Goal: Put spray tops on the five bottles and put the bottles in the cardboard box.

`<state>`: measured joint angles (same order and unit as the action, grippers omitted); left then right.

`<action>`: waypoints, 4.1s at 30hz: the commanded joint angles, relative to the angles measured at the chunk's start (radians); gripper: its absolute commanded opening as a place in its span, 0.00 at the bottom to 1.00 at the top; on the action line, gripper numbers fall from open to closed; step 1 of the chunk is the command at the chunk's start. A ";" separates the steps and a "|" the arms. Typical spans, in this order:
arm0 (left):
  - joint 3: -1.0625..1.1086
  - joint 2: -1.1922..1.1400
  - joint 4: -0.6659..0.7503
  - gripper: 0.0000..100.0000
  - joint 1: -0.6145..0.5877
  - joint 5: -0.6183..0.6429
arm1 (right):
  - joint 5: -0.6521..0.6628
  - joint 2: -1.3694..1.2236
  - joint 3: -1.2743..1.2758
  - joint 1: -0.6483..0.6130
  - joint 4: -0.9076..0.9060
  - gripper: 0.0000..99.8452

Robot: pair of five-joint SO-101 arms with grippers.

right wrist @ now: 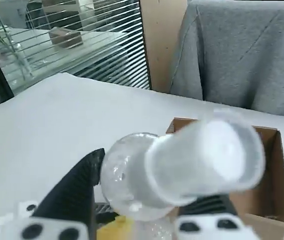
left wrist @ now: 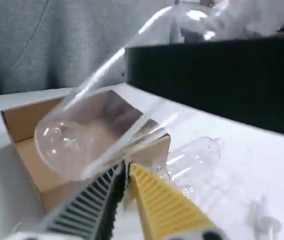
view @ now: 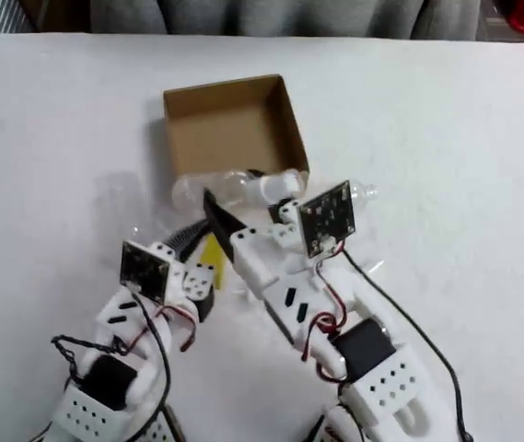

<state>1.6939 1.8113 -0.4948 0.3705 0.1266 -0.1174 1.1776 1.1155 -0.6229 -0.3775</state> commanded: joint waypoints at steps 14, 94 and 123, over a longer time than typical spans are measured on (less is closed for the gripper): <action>-0.038 0.013 -0.072 0.02 -0.228 -0.017 | 0.052 0.008 -0.043 0.156 0.070 0.01; -0.002 0.015 -0.272 0.02 -0.582 -0.170 | 0.379 -0.616 -0.459 0.690 -0.410 0.02; -1.212 -1.093 -0.489 0.02 -0.518 0.009 | 0.315 -0.604 -0.292 0.743 -0.403 0.02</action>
<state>0.6398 0.9060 -0.9843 -0.2048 0.0437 0.2064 0.5562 0.8378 0.1135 -0.7994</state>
